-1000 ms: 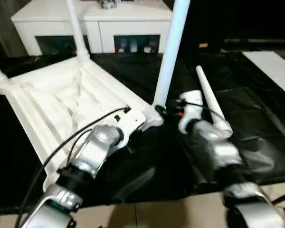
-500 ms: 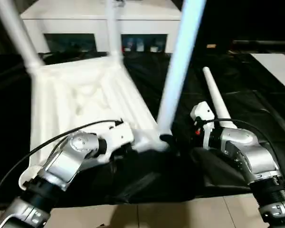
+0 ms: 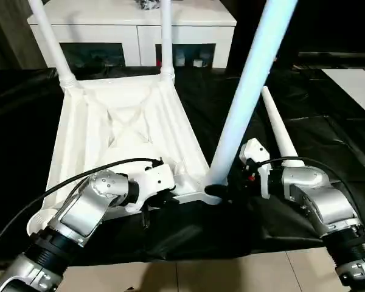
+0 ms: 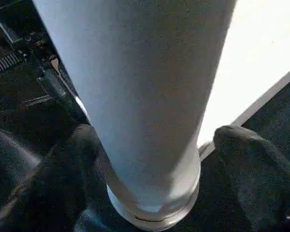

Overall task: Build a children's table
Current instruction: Rotate leg to tighten

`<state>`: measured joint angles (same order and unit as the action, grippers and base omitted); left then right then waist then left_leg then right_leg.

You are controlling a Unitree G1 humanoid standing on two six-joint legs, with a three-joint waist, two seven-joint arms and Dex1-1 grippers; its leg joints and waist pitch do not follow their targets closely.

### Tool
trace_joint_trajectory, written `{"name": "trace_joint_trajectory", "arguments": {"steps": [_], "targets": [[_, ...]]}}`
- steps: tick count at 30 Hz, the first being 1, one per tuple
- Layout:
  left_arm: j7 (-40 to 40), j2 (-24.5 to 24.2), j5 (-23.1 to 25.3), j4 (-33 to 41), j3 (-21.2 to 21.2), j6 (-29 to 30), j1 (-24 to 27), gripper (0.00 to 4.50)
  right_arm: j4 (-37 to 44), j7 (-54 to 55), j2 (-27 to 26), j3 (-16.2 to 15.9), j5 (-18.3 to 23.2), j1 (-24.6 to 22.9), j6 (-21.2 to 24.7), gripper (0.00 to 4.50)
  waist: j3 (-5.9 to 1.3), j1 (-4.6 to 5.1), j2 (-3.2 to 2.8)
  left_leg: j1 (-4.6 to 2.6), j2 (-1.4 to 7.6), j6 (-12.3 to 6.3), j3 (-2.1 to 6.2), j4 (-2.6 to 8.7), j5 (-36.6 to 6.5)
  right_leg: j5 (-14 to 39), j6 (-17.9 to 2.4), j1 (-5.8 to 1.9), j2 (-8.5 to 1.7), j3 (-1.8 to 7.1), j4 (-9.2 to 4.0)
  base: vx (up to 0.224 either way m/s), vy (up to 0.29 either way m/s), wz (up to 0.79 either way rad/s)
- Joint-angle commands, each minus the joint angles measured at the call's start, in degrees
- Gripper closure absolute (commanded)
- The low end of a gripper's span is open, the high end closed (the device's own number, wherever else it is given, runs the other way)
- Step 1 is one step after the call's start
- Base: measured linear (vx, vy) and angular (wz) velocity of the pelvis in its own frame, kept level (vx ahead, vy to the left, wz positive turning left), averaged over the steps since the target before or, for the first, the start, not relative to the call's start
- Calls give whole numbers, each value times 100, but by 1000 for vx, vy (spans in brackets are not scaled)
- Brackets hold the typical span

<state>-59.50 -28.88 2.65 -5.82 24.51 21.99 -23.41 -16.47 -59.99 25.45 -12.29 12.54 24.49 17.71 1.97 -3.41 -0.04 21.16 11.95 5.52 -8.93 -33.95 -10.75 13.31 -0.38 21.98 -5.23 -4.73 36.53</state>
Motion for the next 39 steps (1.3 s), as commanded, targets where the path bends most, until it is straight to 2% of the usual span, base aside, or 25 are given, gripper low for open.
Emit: {"name": "trace_joint_trajectory", "arguments": {"steps": [1,5,6,9,11,19,23,26,27,28,30,31,33,35,38,39], "targets": [[-63,-38,55,112,64,-92,-28,450,-54,-26,26,-67,-113,74,-79,75,-299,13,23,-27,102,-386,-52,372,-657,-76,-1377,-285,-242,283,-417,0,0,0],[-64,-44,60,97,70,-93,-36,450,-123,-78,34,-117,-200,89,-156,93,-301,16,20,-31,103,-371,-52,371,-662,-38,-1374,-283,-238,281,-416,0,0,0],[-62,-45,60,90,73,-96,-39,450,-131,-98,32,-132,-212,94,-167,119,-301,18,23,-30,103,-375,-53,370,-667,-48,-1381,-283,-239,282,-417,0,0,0],[-59,-48,60,81,80,-100,-43,450,-134,-148,42,-177,-225,97,-176,132,-301,16,22,-28,102,-393,-51,368,-630,-104,-1388,-286,-237,281,-411,0,0,0],[-62,-53,67,71,89,-106,-43,450,-161,-167,57,-227,-265,97,-205,160,-304,16,25,-28,102,-398,-52,366,-625,-111,-1395,-289,-237,280,-407,0,0,0],[-79,-80,65,77,90,-91,-24,450,-354,-7,-91,-210,-327,123,-176,183,-300,20,30,-27,101,-394,-53,368,-658,-53,-1399,-288,-237,281,-412,0,0,0],[-23,-12,12,74,48,2,-4,450,-618,461,-342,-86,-338,177,-25,184,-280,39,23,-36,103,-312,-54,390,-856,242,-1359,-270,-236,283,-438,0,0,0],[457,311,57,-112,-72,284,-79,450,-922,1099,-707,77,-364,217,138,185,-236,123,43,-33,95,-45,-31,449,-1369,1166,-1151,-248,-237,296,-510,0,0,0],[558,373,78,-157,-91,335,-102,450,-964,1200,-768,105,-363,223,162,185,-233,142,49,-34,87,-19,-33,443,-1425,1269,-1120,-241,-233,302,-520,0,0,0],[1029,695,157,-350,-183,598,-208,450,-1200,1812,-1089,224,-420,275,230,185,-226,175,41,-36,90,21,-37,450,-1503,1412,-1067,-220,-230,322,-534,0,0,0],[1256,857,187,-437,-228,732,-260,450,-1330,2144,-1254,281,-464,310,252,185,-215,195,49,-47,75,123,-25,459,-1629,1712,-979,-202,-230,328,-560,0,0,0],[1533,1069,212,-532,-291,919,-325,450,-1521,2560,-1452,355,-512,376,292,185,-229,206,55,-24,75,142,-5,473,-1604,1728,-910,-230,-234,318,-558,0,0,0],[1771,1247,246,-615,-340,1080,-386,450,-1699,2920,-1611,400,-587,447,300,185,-231,244,51,-54,71,143,-20,465,-1649,1616,-935,-185,-219,332,-575,0,0,0],[2459,1683,428,-914,-452,1390,-570,450,-2227,3977,-2016,529,-786,670,311,185,-224,278,36,-64,65,150,-25,463,-1689,1602,-984,-163,-219,339,-584,0,0,0],[3203,2192,582,-1356,-600,1436,-805,450,-2877,5085,-2552,689,-907,1008,158,186,-232,319,58,-72,47,158,-25,448,-1782,1784,-898,-147,-225,334,-618,0,0,0],[3237,2214,589,-1377,-606,1432,-818,450,-2904,5115,-2578,692,-914,1025,145,186,-231,319,54,-71,48,150,-23,452,-1804,1784,-875,-145,-223,333,-621,0,0,0]]}}
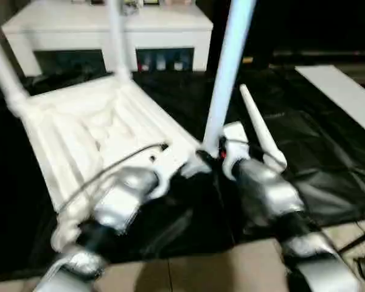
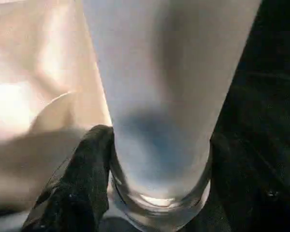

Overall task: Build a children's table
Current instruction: Rotate leg to tighten

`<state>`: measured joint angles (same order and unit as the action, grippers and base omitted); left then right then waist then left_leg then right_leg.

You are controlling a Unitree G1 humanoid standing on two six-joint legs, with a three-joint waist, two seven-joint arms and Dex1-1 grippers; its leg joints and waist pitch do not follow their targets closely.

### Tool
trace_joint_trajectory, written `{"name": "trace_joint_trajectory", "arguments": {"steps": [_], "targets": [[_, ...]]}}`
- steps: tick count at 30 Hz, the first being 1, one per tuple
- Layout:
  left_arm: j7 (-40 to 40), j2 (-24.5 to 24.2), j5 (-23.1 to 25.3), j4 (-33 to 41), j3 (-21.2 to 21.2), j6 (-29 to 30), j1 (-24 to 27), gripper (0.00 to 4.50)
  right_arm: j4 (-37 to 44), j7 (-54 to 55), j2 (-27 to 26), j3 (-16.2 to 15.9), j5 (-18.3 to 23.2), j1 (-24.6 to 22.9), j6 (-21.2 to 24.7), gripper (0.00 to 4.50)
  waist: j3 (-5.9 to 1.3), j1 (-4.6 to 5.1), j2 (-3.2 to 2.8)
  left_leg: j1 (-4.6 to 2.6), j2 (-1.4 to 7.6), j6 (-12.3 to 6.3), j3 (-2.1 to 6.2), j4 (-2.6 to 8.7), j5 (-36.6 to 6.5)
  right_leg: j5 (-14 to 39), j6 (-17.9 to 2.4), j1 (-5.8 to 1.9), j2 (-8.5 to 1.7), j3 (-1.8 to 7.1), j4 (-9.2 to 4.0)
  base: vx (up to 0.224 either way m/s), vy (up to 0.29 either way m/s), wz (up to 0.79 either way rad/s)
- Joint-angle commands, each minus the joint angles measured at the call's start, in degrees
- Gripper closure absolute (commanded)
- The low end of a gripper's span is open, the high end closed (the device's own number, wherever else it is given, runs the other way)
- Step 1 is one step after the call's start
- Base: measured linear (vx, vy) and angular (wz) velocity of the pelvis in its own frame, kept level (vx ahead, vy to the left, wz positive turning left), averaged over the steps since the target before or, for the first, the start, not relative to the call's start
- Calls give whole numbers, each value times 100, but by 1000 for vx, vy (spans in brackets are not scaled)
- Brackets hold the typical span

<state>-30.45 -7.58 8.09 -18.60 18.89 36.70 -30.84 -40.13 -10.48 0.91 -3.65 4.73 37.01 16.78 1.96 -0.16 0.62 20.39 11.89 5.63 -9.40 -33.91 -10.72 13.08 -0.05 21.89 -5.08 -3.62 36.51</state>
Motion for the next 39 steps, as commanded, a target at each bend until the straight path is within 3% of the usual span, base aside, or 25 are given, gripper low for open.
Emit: {"name": "trace_joint_trajectory", "arguments": {"steps": [1,5,6,9,12,17,20,22,23,24,27,29,32,39], "targets": [[378,110,57,-123,-50,-35,-91,450,-577,204,-158,-166,-145,-204,216,186,-241,-25,-14,-5,57,104,20,448,-1802,1701,-873,-136,-231,224,-623,0,0,0],[490,78,172,-190,3,-61,-155,450,-839,111,-488,56,72,44,-149,186,-259,-27,2,42,68,-36,1,461,-1506,1120,-979,-173,-232,223,-580,0,0,0],[438,-11,208,-159,24,-87,-117,450,-778,-213,-585,169,280,68,-242,186,-256,-25,0,48,68,-44,-1,461,-1493,1125,-978,-175,-234,222,-582,0,0,0],[424,-48,234,-163,17,-108,-91,450,-729,-387,-626,159,323,82,-383,186,-252,-31,-2,38,76,-84,-11,465,-1499,1124,-999,-172,-236,224,-589,0,0,0],[378,-135,233,-124,15,-126,-56,450,-517,-515,-572,48,248,40,-610,116,-253,-29,-10,40,80,-74,-18,466,-1504,1137,-1014,-170,-239,228,-596,0,0,0],[213,-395,244,22,66,-169,32,450,0,-1041,-219,-33,180,-112,-630,79,-269,-22,-17,60,78,-147,-15,462,-1287,859,-1060,-199,-226,226,-572,0,0,0],[148,-477,224,90,59,-190,79,450,286,-1272,-32,-105,169,-218,-540,63,-301,-34,-18,65,81,-230,-19,433,-909,293,-1201,-241,-218,226,-515,0,0,0],[-35,-646,202,209,88,-209,172,450,839,-1752,329,-181,304,-444,-264,38,-340,-63,-2,88,66,-429,-31,368,-315,-670,-1351,-296,-189,230,-430,0,0,0],[-111,-707,189,260,102,-199,209,450,1019,-1944,466,-216,344,-527,-183,31,-342,-64,-8,99,60,-566,-44,353,-160,-1033,-1441,-271,-193,230,-397,0,0,0],[-220,-806,189,306,155,-248,250,450,1188,-2132,633,-236,351,-615,-116,27,-345,-78,-22,91,58,-615,-43,349,-159,-1102,-1474,-281,-196,225,-397,0,0,0],[-453,-980,146,392,246,-269,332,450,1458,-2527,922,-249,402,-765,-49,13,-328,-97,-8,73,81,-696,-57,352,-341,-930,-1568,-266,-209,231,-415,0,0,0],[-726,-1123,60,481,307,-423,410,450,1645,-2796,1147,-257,445,-858,-21,13,-307,-97,-14,58,98,-587,-62,375,-645,-418,-1562,-250,-214,231,-452,0,0,0],[-1376,-1515,-109,695,419,-646,543,450,2091,-3682,1753,-392,581,-1077,76,13,-287,-120,-29,41,114,-480,-56,396,-829,-118,-1499,-240,-207,235,-473,0,0,0],[-2563,-2014,-524,1140,550,-1259,729,450,2471,-4609,2328,-694,631,-1267,133,13,-301,-209,-29,21,119,-447,-62,390,-724,-213,-1487,-220,-203,242,-442,0,0,0]]}}
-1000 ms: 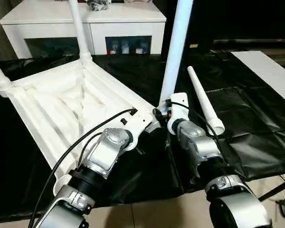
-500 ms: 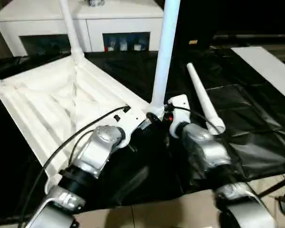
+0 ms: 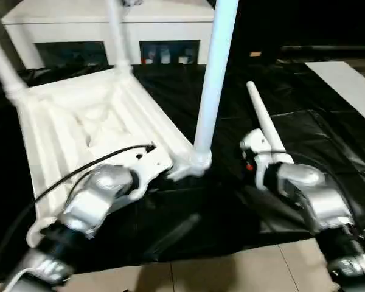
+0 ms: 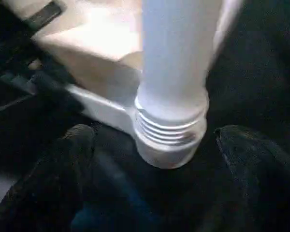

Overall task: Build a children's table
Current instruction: Rotate leg to tighten

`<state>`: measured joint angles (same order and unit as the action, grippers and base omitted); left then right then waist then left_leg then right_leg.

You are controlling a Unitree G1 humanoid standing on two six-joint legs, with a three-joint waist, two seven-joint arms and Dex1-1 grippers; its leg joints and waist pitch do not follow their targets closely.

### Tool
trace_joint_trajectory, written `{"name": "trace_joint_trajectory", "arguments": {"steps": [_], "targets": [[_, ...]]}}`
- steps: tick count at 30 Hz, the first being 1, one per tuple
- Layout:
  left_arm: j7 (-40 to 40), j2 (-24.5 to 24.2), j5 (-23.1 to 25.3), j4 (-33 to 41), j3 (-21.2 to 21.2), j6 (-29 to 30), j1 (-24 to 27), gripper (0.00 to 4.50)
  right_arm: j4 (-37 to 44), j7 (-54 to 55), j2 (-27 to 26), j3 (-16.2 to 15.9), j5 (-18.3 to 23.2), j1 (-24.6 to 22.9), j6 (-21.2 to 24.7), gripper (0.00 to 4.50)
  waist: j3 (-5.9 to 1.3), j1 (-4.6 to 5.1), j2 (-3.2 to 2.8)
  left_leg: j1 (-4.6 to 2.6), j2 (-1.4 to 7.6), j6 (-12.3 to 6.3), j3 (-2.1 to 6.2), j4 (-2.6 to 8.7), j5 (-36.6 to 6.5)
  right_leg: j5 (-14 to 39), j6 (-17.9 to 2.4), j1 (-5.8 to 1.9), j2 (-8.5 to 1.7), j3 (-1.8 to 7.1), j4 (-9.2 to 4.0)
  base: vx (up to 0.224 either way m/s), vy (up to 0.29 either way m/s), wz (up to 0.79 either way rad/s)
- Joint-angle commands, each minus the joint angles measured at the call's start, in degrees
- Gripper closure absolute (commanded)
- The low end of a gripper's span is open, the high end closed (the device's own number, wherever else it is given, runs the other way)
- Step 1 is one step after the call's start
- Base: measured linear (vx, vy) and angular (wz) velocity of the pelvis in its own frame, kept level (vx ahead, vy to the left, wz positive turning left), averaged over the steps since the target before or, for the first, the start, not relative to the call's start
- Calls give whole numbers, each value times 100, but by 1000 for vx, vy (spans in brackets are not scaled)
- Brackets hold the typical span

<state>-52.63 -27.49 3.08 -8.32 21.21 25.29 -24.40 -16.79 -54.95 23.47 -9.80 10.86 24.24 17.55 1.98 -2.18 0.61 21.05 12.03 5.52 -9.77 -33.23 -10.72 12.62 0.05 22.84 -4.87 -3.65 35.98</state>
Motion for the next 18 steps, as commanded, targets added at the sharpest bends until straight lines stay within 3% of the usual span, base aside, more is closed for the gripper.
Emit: {"name": "trace_joint_trajectory", "arguments": {"steps": [1,5,12,18], "targets": [[-436,-76,-65,154,329,-138,90,450,165,-263,128,-132,1,2,64,13,-301,-16,-32,-53,102,-449,-29,317,-712,-219,-1534,-304,-219,242,-387,0,0,0],[-623,-159,-178,218,315,-87,94,450,193,-375,200,-213,-34,-13,90,13,-297,-88,-34,-61,106,-440,-38,311,-614,-312,-1578,-302,-231,251,-363,0,0,0],[-729,-209,-172,211,295,-175,102,450,-5,-353,82,-267,-99,96,-42,13,-312,-94,-10,-39,87,-376,-30,300,-606,-251,-1498,-323,-234,246,-352,0,0,0],[-738,-228,-168,219,325,-175,110,450,-382,-240,-106,-218,-85,280,-156,71,-326,-106,-19,-46,87,-391,-32,288,-490,-436,-1556,-322,-231,244,-327,0,0,0]]}}
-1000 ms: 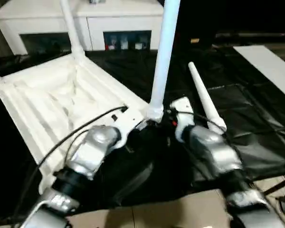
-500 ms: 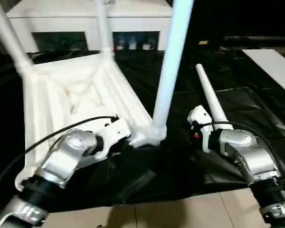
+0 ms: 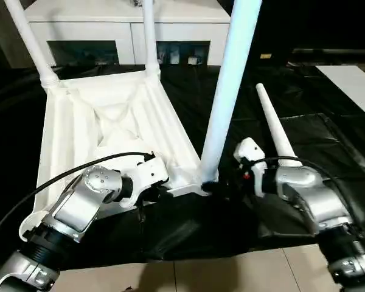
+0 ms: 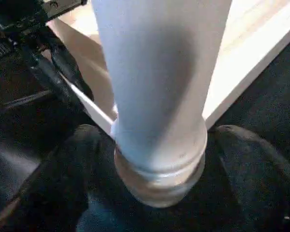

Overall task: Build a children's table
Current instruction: Rotate leg to tighten

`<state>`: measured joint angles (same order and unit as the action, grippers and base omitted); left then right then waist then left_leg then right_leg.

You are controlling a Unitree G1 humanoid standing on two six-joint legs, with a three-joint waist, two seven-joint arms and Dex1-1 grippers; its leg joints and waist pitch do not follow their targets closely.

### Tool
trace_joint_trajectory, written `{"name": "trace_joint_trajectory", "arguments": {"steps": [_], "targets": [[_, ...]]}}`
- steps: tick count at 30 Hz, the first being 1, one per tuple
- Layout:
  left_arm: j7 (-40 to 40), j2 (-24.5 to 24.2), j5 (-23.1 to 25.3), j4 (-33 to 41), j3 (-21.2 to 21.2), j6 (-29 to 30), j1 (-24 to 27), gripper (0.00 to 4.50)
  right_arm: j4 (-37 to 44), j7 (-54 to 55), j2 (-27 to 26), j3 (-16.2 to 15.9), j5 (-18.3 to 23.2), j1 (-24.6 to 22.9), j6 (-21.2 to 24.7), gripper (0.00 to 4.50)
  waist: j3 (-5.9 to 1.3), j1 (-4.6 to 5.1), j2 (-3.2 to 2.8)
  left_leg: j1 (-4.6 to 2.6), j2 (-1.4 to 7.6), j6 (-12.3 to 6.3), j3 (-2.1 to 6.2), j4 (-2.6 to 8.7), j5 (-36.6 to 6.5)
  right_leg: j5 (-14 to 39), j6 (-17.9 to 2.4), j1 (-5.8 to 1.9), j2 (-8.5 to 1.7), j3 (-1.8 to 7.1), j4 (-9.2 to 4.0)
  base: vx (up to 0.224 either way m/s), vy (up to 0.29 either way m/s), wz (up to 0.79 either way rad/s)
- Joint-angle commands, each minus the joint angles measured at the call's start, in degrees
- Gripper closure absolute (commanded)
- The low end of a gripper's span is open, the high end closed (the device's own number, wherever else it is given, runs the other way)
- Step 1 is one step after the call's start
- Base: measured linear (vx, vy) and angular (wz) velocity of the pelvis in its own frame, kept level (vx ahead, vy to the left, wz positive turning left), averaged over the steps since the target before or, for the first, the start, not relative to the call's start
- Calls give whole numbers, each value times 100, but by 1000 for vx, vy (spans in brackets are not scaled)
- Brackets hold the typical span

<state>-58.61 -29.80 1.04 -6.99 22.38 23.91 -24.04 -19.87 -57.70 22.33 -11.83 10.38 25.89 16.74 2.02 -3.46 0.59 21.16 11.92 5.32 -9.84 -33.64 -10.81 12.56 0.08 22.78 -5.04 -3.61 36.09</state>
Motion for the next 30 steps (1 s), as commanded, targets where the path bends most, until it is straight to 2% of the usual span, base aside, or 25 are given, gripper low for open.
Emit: {"name": "trace_joint_trajectory", "arguments": {"steps": [1,11,17,20,22,26,29,30], "targets": [[-132,1,37,77,211,-40,75,450,-142,38,-37,15,-8,145,-75,83,-329,27,-15,-58,95,-378,-27,327,-483,-438,-1567,-313,-210,237,-335,0,0,0],[-145,-17,44,115,209,-15,94,450,-435,-86,-136,-46,-64,250,-196,166,-335,19,-4,-54,92,-425,-28,316,-437,-459,-1569,-326,-214,236,-325,0,0,0],[-158,-44,47,123,215,-7,113,450,-557,-108,-174,-49,-95,285,-253,175,-344,24,-1,-48,87,-445,-28,306,-390,-535,-1601,-332,-214,234,-311,0,0,0],[-140,-33,36,125,200,42,114,450,-656,64,-236,-7,-129,306,-240,176,-332,29,-6,-52,93,-417,-27,316,-487,-393,-1588,-327,-216,234,-325,0,0,0],[300,190,133,-71,84,175,37,450,-1015,867,-515,177,-249,400,-132,176,-318,61,-8,-50,92,-331,-28,330,-566,-219,-1570,-314,-216,233,-336,0,0,0],[1091,651,232,-434,-156,436,-128,450,-1337,1855,-948,423,-302,443,20,177,-284,153,-7,-63,91,-44,-15,376,-1081,643,-1380,-295,-225,238,-428,0,0,0],[1482,921,259,-555,-266,666,-212,450,-1540,2542,-1241,579,-334,481,105,177,-276,188,3,-42,83,21,2,400,-1234,1007,-1236,-287,-227,238,-465,0,0,0],[1951,1216,351,-689,-347,870,-314,450,-1807,3247,-1549,755,-331,570,165,177,-271,193,-4,-51,76,57,3,400,-1314,1214,-1159,-270,-228,238,-492,0,0,0]]}}
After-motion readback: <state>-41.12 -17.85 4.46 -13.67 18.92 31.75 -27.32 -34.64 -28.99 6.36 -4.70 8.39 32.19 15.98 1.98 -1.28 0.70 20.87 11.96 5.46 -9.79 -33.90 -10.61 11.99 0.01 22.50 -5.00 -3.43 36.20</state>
